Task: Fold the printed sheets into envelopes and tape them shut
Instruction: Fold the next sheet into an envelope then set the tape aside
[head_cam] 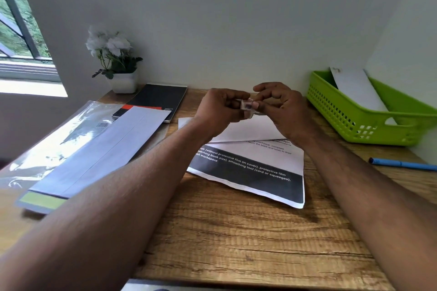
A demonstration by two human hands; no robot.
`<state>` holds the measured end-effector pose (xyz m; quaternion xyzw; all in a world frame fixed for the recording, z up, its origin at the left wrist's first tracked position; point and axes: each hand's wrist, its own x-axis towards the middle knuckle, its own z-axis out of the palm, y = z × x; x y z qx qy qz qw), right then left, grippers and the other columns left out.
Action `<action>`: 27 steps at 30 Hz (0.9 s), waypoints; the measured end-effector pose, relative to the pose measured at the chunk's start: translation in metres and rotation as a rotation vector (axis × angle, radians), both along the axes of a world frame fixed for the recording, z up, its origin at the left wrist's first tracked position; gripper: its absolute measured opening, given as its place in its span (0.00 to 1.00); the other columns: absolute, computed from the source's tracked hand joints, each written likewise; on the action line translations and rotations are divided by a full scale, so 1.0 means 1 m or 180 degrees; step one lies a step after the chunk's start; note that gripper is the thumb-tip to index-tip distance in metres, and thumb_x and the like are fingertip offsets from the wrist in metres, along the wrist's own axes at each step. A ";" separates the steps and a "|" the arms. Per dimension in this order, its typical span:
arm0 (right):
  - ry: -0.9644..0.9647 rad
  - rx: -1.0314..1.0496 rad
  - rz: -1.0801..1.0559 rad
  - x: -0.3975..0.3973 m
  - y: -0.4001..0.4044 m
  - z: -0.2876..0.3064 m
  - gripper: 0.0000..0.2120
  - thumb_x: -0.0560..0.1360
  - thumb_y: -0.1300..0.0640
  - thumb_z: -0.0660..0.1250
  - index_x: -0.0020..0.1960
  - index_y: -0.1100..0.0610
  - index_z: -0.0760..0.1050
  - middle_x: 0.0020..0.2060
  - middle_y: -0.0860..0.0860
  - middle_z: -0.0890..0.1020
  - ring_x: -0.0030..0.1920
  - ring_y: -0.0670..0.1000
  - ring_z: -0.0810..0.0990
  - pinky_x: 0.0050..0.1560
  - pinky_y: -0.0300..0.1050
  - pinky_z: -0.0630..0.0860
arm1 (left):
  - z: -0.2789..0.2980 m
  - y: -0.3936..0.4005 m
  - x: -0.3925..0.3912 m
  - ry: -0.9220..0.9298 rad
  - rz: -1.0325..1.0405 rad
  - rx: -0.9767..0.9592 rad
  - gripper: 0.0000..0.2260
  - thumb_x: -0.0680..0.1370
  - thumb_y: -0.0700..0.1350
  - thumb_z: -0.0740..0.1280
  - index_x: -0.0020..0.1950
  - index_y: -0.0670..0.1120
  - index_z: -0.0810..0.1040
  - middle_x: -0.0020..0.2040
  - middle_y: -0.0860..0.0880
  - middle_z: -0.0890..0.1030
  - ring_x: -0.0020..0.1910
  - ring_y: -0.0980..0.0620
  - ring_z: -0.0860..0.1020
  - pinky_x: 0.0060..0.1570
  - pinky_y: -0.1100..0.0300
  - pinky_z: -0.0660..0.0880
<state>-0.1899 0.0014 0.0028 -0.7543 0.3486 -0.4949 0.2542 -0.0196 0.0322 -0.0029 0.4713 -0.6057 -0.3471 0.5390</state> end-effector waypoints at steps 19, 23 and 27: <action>-0.0580 0.0357 0.0459 -0.002 0.008 0.008 0.04 0.74 0.64 0.69 0.44 0.56 0.76 0.41 0.59 0.83 0.45 0.50 0.84 0.52 0.53 0.77 | 0.005 -0.003 0.020 -0.0558 0.0582 -0.0290 0.19 0.69 0.28 0.72 0.60 0.38 0.80 0.51 0.44 0.84 0.47 0.53 0.80 0.49 0.71 0.77; -0.0509 0.0460 0.0445 -0.007 0.006 0.008 0.05 0.74 0.64 0.69 0.43 0.55 0.76 0.42 0.59 0.83 0.42 0.46 0.81 0.50 0.51 0.76 | -0.004 -0.014 0.043 -0.2410 0.1407 -0.0360 0.19 0.73 0.31 0.65 0.54 0.51 0.84 0.53 0.52 0.83 0.55 0.49 0.77 0.55 0.58 0.69; -0.0521 0.0453 0.0339 -0.015 0.003 0.011 0.07 0.75 0.67 0.67 0.43 0.56 0.76 0.35 0.47 0.84 0.38 0.41 0.81 0.43 0.38 0.76 | -0.004 -0.012 0.046 -0.3133 0.1617 0.0074 0.19 0.73 0.33 0.62 0.52 0.54 0.83 0.58 0.49 0.78 0.62 0.44 0.69 0.59 0.49 0.60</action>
